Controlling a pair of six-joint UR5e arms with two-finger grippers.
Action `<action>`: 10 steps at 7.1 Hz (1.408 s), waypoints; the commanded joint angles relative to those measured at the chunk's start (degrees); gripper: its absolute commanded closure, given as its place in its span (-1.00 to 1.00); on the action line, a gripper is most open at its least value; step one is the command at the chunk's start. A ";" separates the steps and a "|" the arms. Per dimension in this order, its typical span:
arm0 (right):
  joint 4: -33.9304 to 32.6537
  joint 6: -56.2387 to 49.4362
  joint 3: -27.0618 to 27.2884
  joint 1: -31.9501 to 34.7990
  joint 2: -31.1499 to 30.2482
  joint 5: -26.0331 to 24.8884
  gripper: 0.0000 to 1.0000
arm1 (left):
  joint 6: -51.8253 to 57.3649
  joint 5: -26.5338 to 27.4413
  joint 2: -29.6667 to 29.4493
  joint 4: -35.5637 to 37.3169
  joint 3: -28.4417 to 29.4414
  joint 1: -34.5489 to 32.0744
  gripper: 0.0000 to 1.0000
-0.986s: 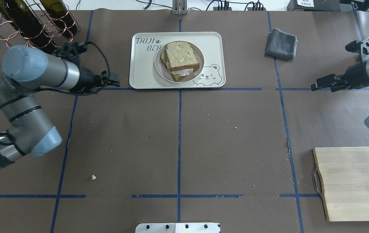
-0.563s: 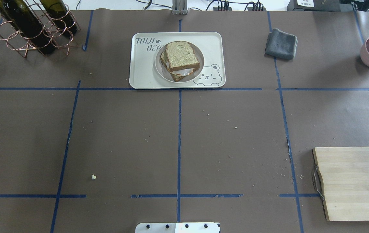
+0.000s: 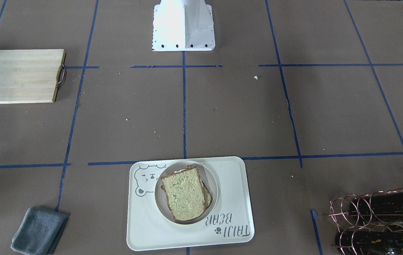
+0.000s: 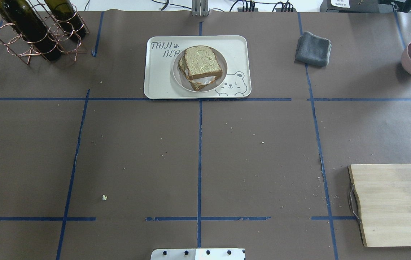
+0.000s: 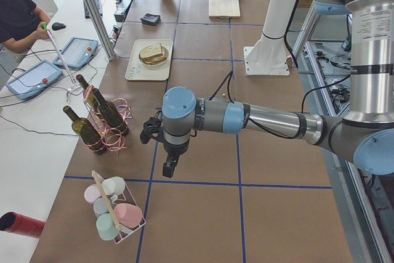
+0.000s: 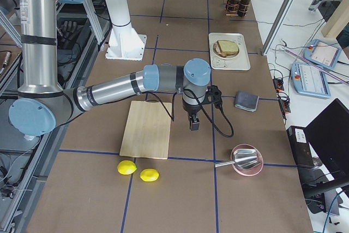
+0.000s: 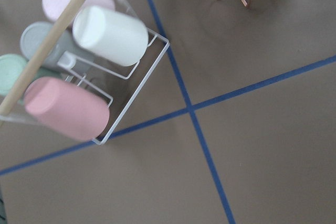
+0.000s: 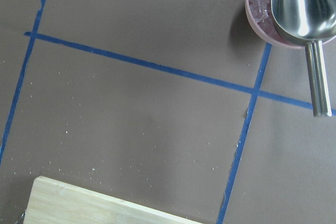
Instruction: Make sandwich and place on tray
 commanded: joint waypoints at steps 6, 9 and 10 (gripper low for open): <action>5.20 -0.23 -2.08 -3.54 -2.84 -2.48 -1.00 | 1.26 -2.67 1.07 1.74 0.52 -0.28 -1.00; 5.28 -0.22 -4.29 -3.54 -3.18 -1.95 -1.00 | 1.08 -2.21 0.71 2.01 2.60 0.77 -1.00; 5.11 -0.05 -2.19 -3.54 -4.14 -2.90 -1.00 | 0.91 -2.29 0.54 1.49 4.09 1.04 -1.00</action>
